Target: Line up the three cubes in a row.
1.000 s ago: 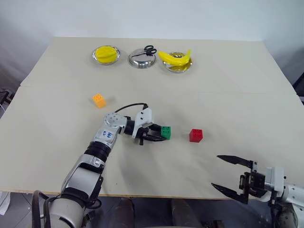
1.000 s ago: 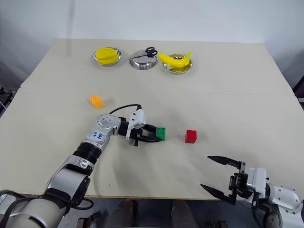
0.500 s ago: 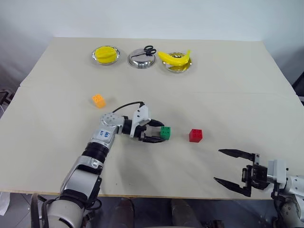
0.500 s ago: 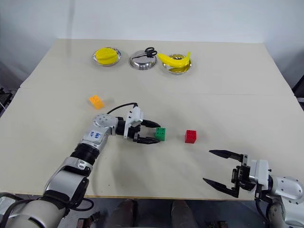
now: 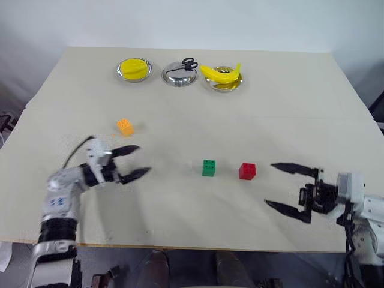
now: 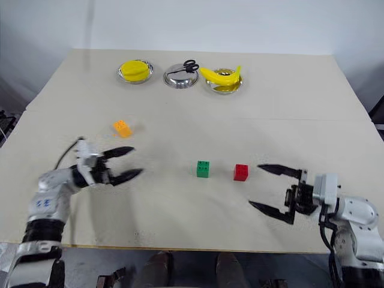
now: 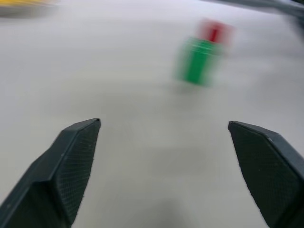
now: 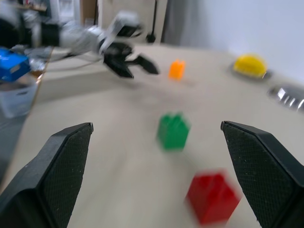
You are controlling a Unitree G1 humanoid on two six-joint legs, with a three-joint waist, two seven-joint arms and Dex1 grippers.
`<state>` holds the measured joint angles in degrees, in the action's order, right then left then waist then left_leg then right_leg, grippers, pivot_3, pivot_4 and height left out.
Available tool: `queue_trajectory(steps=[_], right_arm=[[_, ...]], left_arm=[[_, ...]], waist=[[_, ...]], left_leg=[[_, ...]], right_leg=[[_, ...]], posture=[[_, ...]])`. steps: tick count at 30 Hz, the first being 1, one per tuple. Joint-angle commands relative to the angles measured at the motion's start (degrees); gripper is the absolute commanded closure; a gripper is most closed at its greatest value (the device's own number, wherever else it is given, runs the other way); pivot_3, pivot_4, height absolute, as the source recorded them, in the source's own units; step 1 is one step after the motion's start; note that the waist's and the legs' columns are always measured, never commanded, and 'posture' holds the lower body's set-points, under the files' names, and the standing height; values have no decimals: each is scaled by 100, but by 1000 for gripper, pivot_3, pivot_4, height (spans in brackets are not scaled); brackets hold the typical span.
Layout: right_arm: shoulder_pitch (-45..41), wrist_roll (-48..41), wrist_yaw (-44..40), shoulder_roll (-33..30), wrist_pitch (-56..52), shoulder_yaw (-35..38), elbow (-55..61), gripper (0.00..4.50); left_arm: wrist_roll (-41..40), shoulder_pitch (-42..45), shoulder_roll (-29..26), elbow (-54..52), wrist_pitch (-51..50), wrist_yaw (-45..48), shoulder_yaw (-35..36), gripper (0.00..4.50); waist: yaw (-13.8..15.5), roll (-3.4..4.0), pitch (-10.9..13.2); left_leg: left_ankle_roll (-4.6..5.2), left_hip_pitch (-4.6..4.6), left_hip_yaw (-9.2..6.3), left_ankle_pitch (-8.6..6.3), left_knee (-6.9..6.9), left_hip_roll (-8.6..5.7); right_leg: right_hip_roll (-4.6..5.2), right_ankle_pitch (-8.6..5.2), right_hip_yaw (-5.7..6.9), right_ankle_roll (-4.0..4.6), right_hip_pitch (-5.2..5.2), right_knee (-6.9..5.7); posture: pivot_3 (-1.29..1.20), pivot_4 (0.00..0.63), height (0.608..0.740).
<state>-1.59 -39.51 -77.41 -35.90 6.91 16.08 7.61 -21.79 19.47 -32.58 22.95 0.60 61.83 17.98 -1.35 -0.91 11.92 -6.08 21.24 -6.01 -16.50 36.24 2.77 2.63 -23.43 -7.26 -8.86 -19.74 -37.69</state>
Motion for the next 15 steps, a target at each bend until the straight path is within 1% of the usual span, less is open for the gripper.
queue_trajectory(steps=[1,4,6,8,12,13,15], right_arm=[[-51,-142,183,163,39,24,312,0],[-43,-137,273,233,15,10,443,0],[-27,-116,227,221,45,14,454,0],[-7,-86,192,187,57,18,446,0],[-22,-81,213,159,27,55,417,0],[-17,-78,212,143,7,58,412,0],[-2,-73,177,109,-18,53,418,0]], left_arm=[[-208,-521,14,-287,125,-1088,868,37],[-265,-1009,132,-440,127,-1754,1310,37],[-318,-1177,206,-494,-35,-1968,1355,37],[-317,-1129,223,-449,-156,-2015,1236,37],[-28,-535,134,15,-157,-1785,702,37],[92,-64,80,440,-207,-1795,538,37],[254,795,-20,1191,-111,-1460,206,37]], waist=[[1,0,0],[-5,0,0],[-6,0,0],[22,0,0],[113,-1,-1],[131,-2,-1],[173,-3,0]], left_leg=[[0,1,-1,-1,-2,0],[0,3,-1,-3,-5,0],[3,3,-1,-5,-6,-1],[14,1,-2,-11,-7,-1],[10,-3,-4,-8,-4,-4],[6,-3,-5,-6,-3,-5],[5,-2,-13,-2,-1,-9]], right_leg=[[1,0,1,0,0,1],[3,0,2,0,-2,4],[3,0,2,0,-2,3],[2,0,5,0,0,1],[2,0,11,0,4,-3],[2,1,13,1,4,-4],[2,1,21,1,6,-5]], posture=[[0,150,740],[0,150,740],[0,150,740],[0,150,740],[0,150,740],[0,150,740],[0,150,740]])
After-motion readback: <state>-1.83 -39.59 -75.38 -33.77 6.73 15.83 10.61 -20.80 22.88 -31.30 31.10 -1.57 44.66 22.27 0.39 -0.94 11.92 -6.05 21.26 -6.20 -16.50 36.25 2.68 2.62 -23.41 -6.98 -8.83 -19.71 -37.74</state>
